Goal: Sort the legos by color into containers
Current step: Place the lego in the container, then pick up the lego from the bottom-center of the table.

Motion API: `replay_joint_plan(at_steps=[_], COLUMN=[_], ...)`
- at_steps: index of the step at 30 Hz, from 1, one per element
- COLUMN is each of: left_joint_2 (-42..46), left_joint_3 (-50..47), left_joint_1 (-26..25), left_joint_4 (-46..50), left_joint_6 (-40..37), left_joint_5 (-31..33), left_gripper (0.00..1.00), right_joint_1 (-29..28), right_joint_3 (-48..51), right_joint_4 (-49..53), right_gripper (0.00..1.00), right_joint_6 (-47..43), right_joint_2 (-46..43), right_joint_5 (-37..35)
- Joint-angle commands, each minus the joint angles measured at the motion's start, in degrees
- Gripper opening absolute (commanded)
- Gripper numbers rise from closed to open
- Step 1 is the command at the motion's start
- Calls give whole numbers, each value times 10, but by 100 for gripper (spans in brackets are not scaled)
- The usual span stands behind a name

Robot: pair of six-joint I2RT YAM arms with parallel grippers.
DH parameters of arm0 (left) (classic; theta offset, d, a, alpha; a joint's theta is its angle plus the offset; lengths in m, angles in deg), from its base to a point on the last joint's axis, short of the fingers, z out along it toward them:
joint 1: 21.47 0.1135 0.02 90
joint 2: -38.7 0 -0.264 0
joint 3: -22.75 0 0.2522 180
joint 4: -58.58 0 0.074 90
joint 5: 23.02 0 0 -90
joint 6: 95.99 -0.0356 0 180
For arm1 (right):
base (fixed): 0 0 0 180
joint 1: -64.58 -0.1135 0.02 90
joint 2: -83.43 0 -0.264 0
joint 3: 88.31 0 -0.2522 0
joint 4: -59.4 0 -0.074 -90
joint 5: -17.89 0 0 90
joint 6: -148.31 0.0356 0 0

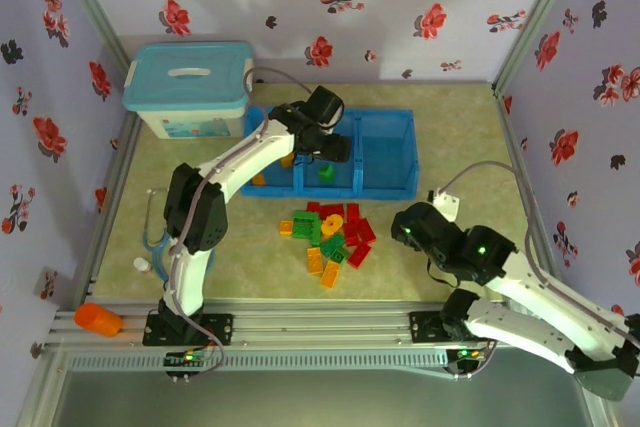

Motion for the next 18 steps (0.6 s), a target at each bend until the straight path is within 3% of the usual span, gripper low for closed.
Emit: replay_joint_plan(at_steps=[1, 6, 13, 18], left_joint_2=[31, 118, 312, 419], left_joint_3=[24, -41, -278, -428], left_joint_1=[-9, -12, -13, -18], left_joint_4=[9, -17, -110, -127], left_joint_6=[-7, 3, 56, 91], left_joint_5=[-10, -5, 10, 33], left_gripper=[74, 75, 75, 74], right_joint_1=[-1, -9, -39, -59], right_joint_3=[23, 50, 82, 87], right_joint_4=[-47, -104, -209, -263], right_gripper=[77, 77, 74, 68], right_joint_6=[15, 29, 58, 80], right_joint_2=[21, 57, 155, 219], right_joint_5=[29, 55, 97, 103])
